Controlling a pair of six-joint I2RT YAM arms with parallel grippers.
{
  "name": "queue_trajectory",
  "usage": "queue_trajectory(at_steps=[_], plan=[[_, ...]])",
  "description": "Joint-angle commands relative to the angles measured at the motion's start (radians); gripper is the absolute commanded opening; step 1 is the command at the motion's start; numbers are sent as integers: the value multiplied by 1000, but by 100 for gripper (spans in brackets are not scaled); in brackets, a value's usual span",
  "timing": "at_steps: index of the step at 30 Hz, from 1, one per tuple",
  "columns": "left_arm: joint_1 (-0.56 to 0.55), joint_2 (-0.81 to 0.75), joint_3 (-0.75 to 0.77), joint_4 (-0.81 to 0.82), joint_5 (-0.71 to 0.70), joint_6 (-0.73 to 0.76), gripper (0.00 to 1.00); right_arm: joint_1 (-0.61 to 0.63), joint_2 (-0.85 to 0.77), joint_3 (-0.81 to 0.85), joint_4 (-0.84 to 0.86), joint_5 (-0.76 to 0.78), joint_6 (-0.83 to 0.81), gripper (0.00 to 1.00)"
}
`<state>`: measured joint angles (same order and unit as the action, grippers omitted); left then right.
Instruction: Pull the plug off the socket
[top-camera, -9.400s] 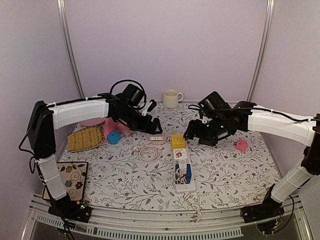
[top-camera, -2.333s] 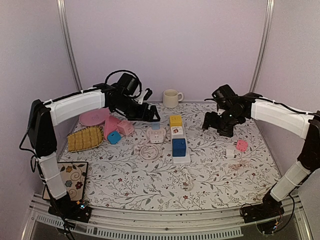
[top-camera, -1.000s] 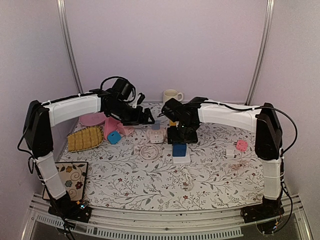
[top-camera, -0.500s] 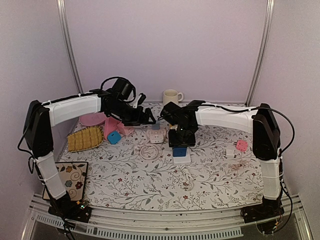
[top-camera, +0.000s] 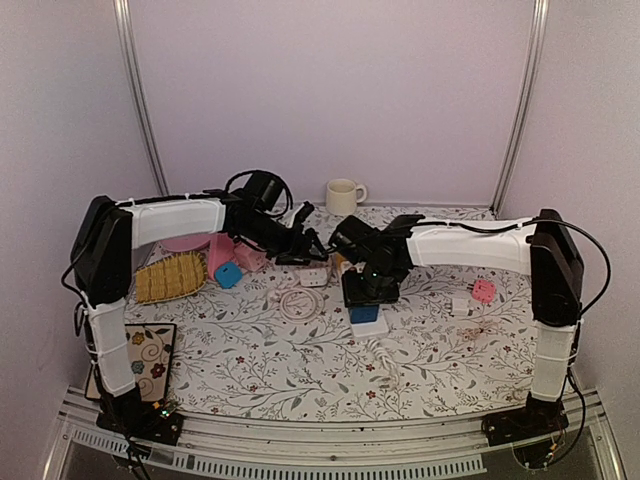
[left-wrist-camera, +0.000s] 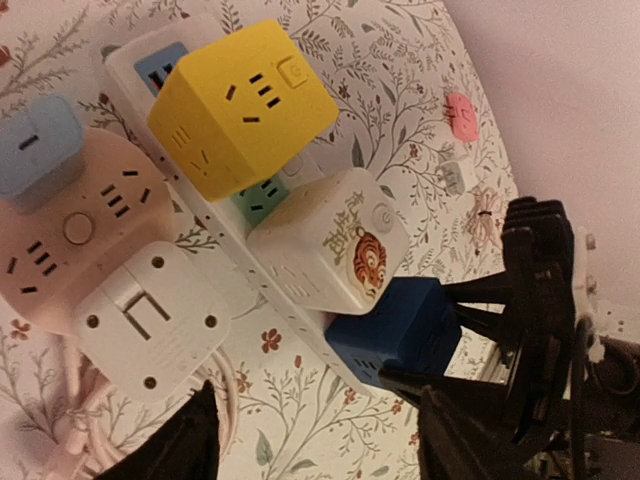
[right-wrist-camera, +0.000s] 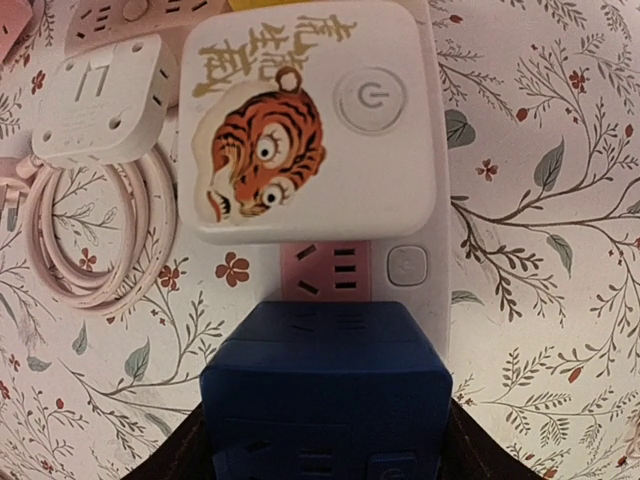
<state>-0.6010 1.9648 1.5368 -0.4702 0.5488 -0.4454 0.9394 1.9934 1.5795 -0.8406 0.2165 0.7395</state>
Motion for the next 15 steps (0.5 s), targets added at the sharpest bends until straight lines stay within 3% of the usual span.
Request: queue_trajectory(at_steps=[1, 10, 12, 15], plan=[[-28, 66, 59, 44, 123, -6, 61, 32, -49, -69, 39, -45, 11, 28], [-38, 173, 138, 93, 224, -38, 6, 39, -59, -59, 59, -50, 0, 26], [-42, 194, 158, 92, 239, -38, 0, 40, -57, -58, 58, -52, -2, 26], [-48, 219, 171, 88, 244, -37, 0, 48, -47, -44, 49, -50, -7, 25]])
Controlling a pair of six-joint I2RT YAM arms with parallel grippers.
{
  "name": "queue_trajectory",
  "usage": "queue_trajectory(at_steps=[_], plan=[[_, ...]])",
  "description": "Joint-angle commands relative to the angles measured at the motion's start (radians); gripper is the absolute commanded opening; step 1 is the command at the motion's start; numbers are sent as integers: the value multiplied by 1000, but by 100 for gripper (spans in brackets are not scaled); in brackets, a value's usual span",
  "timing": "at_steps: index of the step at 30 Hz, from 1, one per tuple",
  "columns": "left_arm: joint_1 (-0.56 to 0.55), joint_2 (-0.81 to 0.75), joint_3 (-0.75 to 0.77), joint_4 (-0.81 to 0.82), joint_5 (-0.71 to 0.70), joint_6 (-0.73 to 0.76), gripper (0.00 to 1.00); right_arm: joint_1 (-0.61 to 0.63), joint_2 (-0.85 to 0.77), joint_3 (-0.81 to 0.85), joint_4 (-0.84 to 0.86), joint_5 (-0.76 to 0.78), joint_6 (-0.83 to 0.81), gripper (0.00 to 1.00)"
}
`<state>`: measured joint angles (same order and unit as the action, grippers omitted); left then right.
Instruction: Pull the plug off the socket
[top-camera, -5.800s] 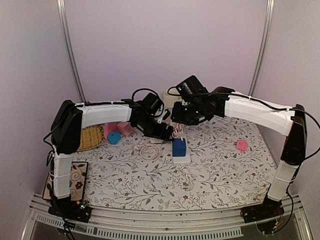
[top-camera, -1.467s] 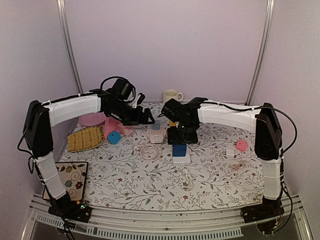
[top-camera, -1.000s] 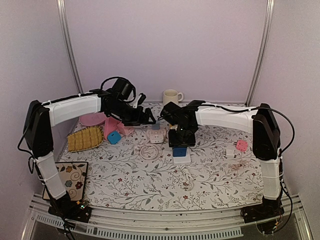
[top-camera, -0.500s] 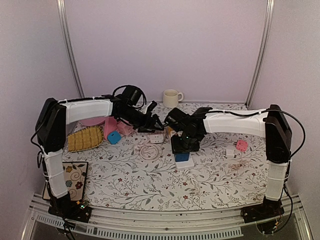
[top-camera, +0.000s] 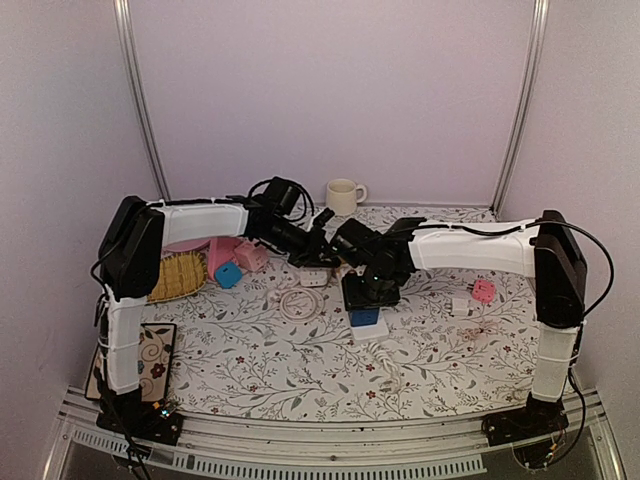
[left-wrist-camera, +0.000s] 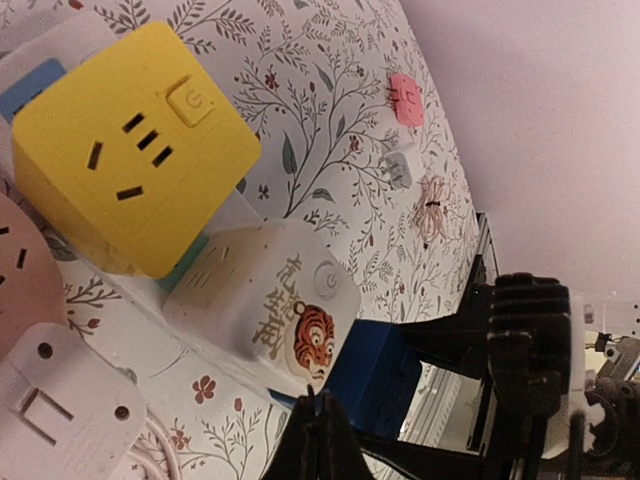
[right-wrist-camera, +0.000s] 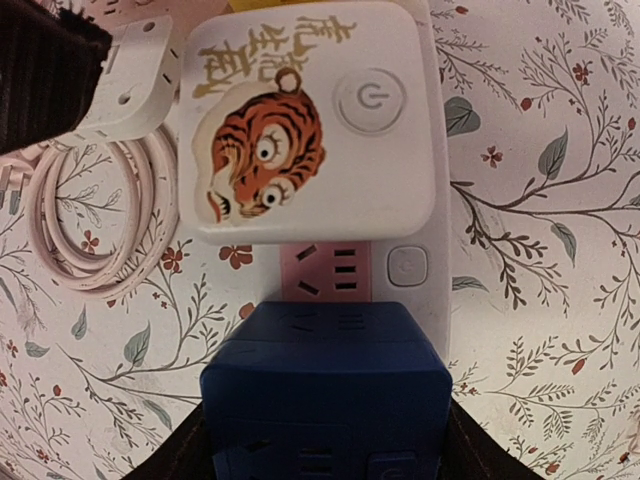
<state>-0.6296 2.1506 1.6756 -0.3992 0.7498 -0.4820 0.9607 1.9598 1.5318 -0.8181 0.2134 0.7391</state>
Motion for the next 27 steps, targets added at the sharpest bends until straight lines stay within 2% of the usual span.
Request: queue_trajectory(at_steps=[1, 10, 15, 27], plan=[[-22, 38, 33, 17, 46, 1, 0, 31, -8, 17, 18, -40, -9, 24], [-39, 67, 35, 11, 34, 8, 0, 67, 37, 100, -35, -5, -27, 23], [-40, 81, 34, -43, -34, 20, 0, 67, 40, 116, -43, 0, -26, 23], [-57, 106, 7, -144, -150, 61, 0, 66, 66, 284, -106, 62, -43, 23]])
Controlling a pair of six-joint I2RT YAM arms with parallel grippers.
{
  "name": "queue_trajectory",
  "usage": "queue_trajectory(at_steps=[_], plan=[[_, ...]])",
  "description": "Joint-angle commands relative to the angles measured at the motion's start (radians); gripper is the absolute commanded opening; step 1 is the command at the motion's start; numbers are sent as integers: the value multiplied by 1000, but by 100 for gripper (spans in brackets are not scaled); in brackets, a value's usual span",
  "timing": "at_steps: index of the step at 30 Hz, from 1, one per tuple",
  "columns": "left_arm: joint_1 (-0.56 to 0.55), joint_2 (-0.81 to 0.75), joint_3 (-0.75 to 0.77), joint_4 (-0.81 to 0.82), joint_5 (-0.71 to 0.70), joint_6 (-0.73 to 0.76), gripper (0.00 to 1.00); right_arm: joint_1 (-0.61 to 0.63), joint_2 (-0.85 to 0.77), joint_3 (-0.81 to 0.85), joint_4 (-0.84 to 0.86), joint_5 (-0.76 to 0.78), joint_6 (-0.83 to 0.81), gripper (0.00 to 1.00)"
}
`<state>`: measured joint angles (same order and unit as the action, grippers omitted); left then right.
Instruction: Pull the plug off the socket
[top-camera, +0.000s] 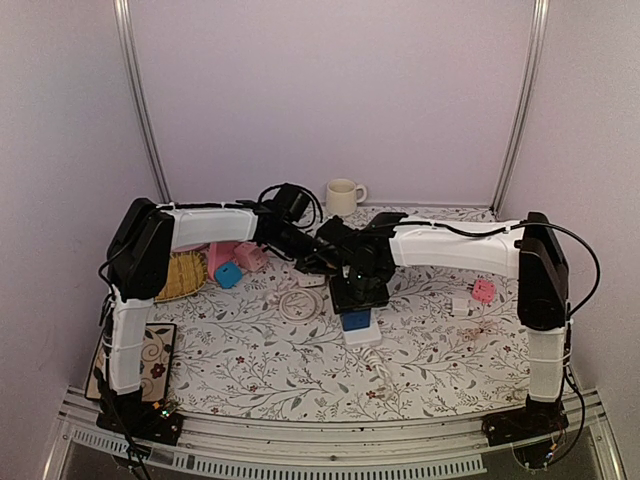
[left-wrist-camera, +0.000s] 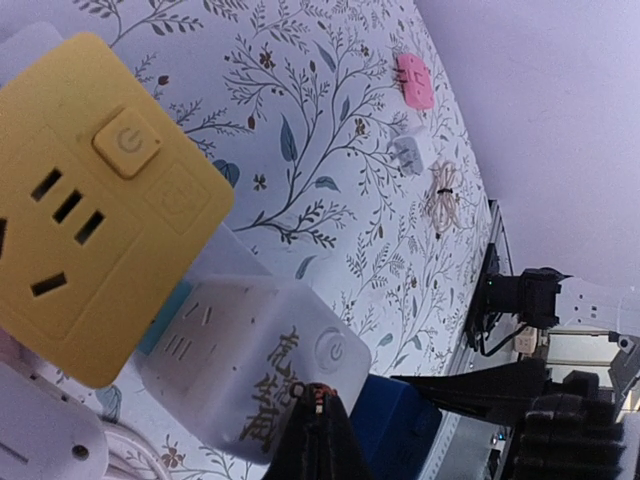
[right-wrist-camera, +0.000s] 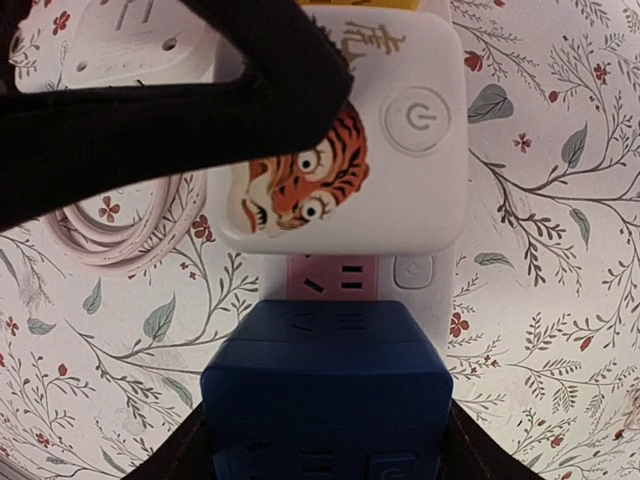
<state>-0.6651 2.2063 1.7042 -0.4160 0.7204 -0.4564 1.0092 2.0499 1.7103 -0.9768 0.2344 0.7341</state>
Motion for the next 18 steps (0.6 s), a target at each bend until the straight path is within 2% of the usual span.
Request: queue_trajectory(at_steps=[1, 12, 18], plan=[[-22, 51, -22, -133, -125, 38, 0, 16, -26, 110, 50, 48, -38, 23], [-25, 49, -54, -160, -187, 59, 0, 14, -71, 85, 38, 122, -42, 22], [-25, 43, -60, -166, -200, 68, 0, -43, -154, -84, 182, -15, 5, 20]])
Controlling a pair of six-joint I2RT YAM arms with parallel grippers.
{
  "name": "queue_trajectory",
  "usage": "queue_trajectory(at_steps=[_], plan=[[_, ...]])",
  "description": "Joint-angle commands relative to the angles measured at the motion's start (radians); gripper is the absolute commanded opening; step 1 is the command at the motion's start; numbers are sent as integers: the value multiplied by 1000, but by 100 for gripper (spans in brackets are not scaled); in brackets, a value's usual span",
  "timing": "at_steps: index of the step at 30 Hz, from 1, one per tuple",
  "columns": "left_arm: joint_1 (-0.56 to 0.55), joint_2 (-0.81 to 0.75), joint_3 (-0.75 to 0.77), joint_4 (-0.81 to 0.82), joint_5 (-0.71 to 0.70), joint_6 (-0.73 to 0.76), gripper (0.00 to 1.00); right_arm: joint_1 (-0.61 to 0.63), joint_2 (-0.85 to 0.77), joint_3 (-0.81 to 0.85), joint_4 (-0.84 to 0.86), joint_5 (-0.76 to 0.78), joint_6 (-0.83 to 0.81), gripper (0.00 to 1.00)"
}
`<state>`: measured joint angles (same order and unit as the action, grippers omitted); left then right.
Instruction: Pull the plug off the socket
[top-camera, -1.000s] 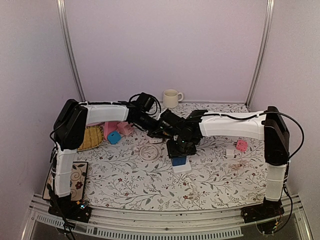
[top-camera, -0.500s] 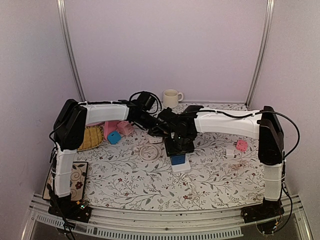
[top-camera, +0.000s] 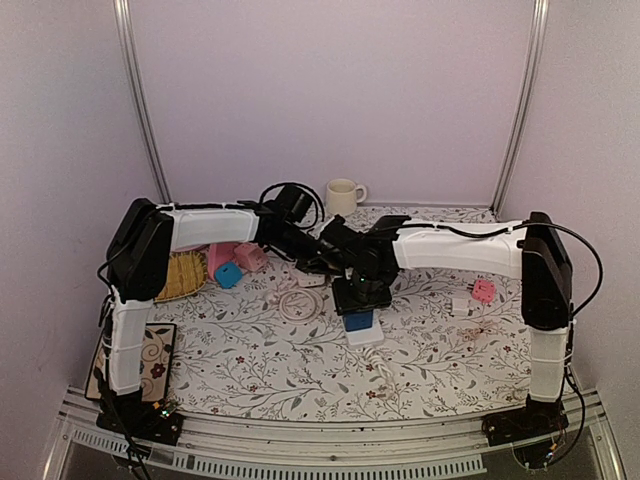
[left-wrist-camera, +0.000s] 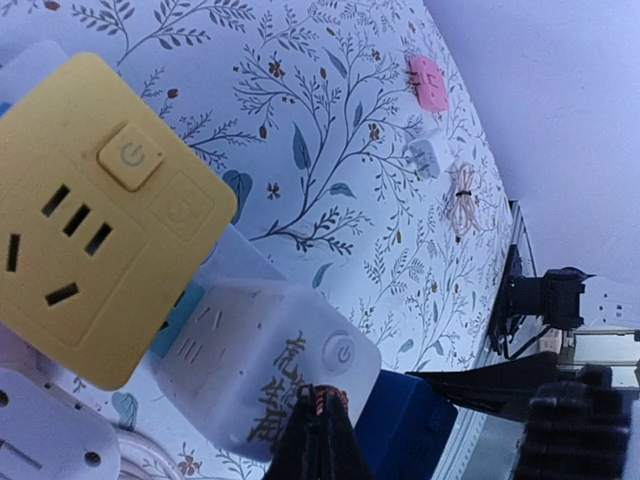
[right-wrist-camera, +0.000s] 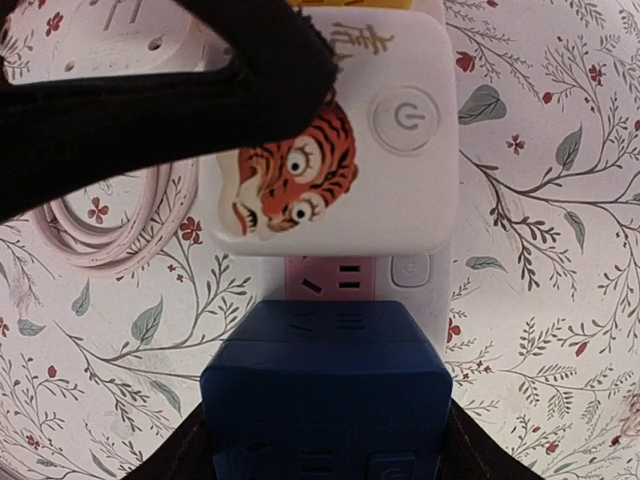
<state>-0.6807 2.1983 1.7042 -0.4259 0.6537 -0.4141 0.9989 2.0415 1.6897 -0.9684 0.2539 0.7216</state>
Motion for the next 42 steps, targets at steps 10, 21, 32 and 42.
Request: queue_trajectory(at_steps=[10, 21, 32, 42], plan=[[-8, 48, -63, -163, -145, 31, 0, -17, -163, -90, 212, 0, 36, 20], [-8, 58, -59, -166, -144, 31, 0, 40, -78, 44, 91, 110, -12, 20], [-10, 58, 13, -202, -137, 33, 0, -72, -354, -304, 184, 29, 94, 16], [-15, 30, 123, -189, -128, -59, 0, -301, -743, -902, 555, -343, 153, 16]])
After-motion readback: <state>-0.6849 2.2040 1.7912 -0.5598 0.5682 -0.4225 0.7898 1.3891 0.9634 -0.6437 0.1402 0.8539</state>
